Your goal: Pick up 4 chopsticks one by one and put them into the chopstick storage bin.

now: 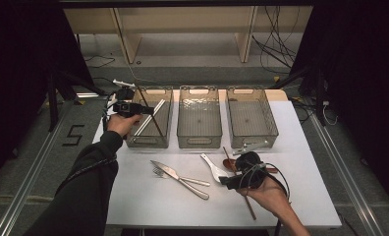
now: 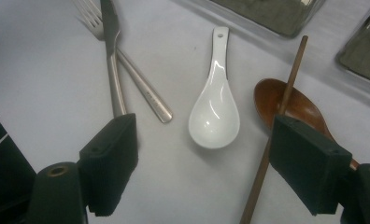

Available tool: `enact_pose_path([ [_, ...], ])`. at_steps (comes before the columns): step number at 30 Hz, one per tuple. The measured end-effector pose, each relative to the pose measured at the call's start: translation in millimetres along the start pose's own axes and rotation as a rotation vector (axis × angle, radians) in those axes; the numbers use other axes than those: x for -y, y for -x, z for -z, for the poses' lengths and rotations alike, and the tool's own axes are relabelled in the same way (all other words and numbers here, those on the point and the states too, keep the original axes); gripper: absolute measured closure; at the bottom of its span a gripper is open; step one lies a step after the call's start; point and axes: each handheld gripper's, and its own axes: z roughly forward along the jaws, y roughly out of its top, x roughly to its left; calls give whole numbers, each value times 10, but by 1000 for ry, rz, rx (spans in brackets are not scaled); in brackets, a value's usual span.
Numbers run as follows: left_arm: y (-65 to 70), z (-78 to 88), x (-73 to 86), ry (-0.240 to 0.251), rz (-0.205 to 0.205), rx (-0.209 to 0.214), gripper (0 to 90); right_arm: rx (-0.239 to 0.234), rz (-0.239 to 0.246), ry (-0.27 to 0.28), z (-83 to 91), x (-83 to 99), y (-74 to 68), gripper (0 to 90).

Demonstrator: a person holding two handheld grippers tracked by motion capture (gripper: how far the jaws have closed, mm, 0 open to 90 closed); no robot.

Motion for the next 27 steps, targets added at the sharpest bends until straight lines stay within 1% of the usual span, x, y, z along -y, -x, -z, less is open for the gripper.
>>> enact_pose_path([
  [3, -37, -22, -2, -8, 9, -9, 837, 2, 0, -3, -1, 0, -9, 252],
  [5, -56, -37, 1, -6, 21, -12, 835, 1, 2, -3, -6, 0, -7, 252],
  [10, -62, -84, -9, -1, 33, -30, 831, -4, 8, -6, -11, -1, -11, 253],
  [12, -53, -101, -20, 3, 28, -40, 829, -5, 9, -5, -12, 1, -13, 254],
  [13, -50, -108, -25, 2, 19, -47, 827, -3, 9, -5, -14, 1, -15, 254],
  [16, -37, -137, -28, 11, 17, -67, 811, -4, 8, -5, -6, -1, -20, 254],
  [20, -24, -180, -26, 10, 23, -93, 699, -6, 10, -6, -8, 1, -16, 255],
  [21, -23, -189, -29, 7, 30, -103, 646, -6, 10, -6, -7, 2, -17, 255],
  [22, -23, -194, -29, 11, 35, -102, 611, -7, 11, -7, -6, 2, -19, 255],
  [25, -10, -191, -35, 16, 29, -112, 566, -7, 9, -7, -6, 1, -22, 256],
  [26, -6, -178, -38, 17, 23, -118, 537, -6, 11, -6, -5, 1, -21, 256],
  [27, 2, -165, -41, 26, 26, -123, 505, -7, 11, -6, -5, 1, -21, 256],
])
